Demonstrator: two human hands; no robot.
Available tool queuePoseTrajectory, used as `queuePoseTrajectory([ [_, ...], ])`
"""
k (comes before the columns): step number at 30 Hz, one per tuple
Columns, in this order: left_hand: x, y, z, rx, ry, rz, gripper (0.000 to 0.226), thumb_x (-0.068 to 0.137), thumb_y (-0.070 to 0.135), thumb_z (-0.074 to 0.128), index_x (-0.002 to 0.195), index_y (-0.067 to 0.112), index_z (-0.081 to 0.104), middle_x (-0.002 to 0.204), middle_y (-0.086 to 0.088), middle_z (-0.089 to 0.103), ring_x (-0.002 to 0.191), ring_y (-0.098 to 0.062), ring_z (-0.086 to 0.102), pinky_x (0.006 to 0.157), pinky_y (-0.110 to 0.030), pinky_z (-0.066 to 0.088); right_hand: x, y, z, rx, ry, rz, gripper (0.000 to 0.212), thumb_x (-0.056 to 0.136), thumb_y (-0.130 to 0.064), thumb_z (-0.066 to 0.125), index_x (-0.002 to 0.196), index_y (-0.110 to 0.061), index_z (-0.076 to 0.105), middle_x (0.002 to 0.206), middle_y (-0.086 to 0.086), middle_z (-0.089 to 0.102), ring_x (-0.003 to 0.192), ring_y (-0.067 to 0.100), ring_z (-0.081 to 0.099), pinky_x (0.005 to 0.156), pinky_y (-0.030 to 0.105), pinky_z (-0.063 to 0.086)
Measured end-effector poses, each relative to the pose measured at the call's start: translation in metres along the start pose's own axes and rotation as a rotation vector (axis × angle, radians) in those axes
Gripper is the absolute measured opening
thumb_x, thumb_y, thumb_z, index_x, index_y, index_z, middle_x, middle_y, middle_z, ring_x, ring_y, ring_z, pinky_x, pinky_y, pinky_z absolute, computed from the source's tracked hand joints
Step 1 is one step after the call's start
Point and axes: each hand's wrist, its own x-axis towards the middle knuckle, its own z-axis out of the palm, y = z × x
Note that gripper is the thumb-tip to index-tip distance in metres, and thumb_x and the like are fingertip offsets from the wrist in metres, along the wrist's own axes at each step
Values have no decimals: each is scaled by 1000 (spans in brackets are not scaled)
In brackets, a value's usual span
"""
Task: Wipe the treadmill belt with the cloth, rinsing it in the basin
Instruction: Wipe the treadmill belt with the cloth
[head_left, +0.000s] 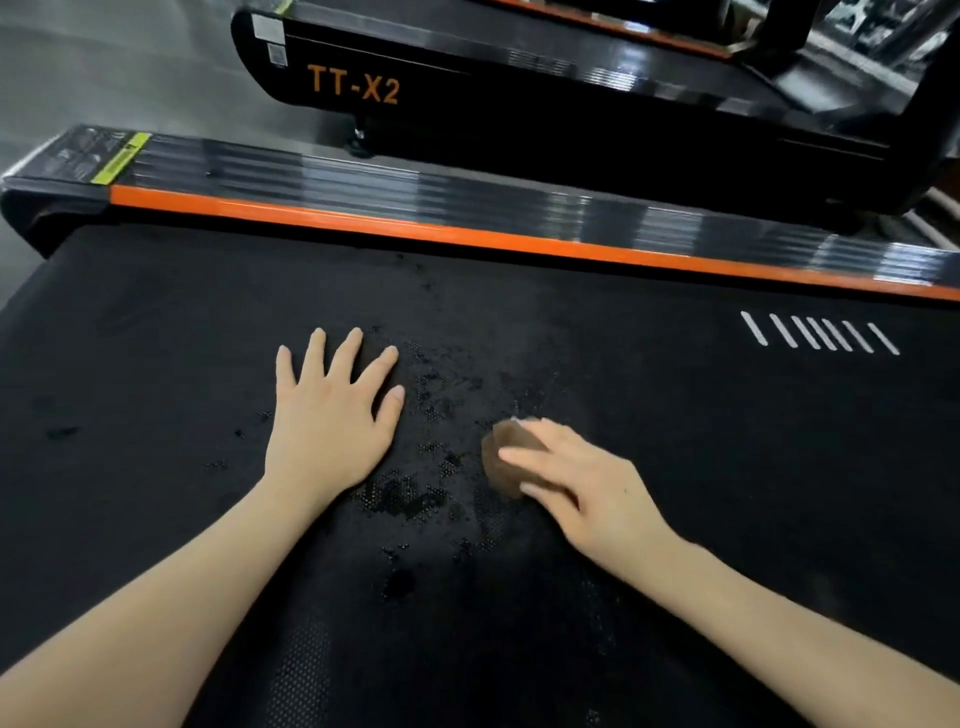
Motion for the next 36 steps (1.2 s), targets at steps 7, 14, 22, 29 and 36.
queuePoseTrajectory([
  [7,1,-1,0,-14,4,13,57,93,50,24,134,24,53,141,-15,47,133,-44,34,108,-63,21,96,27,13,-3,74,141,33,94,-27,54,127,-25,59,141,3,48,134,23,39,116,40,20],
  [14,2,-1,1,-29,26,-1,57,93,51,23,134,26,52,141,-14,48,134,-42,34,109,-61,21,144,24,25,47,144,246,36,96,-26,50,132,-24,54,145,6,42,136,27,33,114,45,22],
  [22,1,-1,2,-15,20,-11,57,93,51,23,135,26,52,142,-13,47,134,-41,34,109,-61,22,115,82,-9,-85,114,134,34,93,-31,55,126,-26,58,137,0,51,128,19,45,113,48,21],
  [29,2,0,3,-9,17,-22,57,92,51,23,136,27,51,142,-12,47,134,-41,34,109,-61,22,202,59,37,-198,328,445,29,89,-30,54,114,-16,61,112,13,57,101,36,53,90,44,39],
  [36,1,-3,3,-3,18,-19,56,93,53,21,138,31,48,144,-10,45,137,-38,32,111,-58,21,195,53,23,-108,151,143,30,96,-21,49,125,-24,56,129,4,53,110,32,50,101,42,33],
])
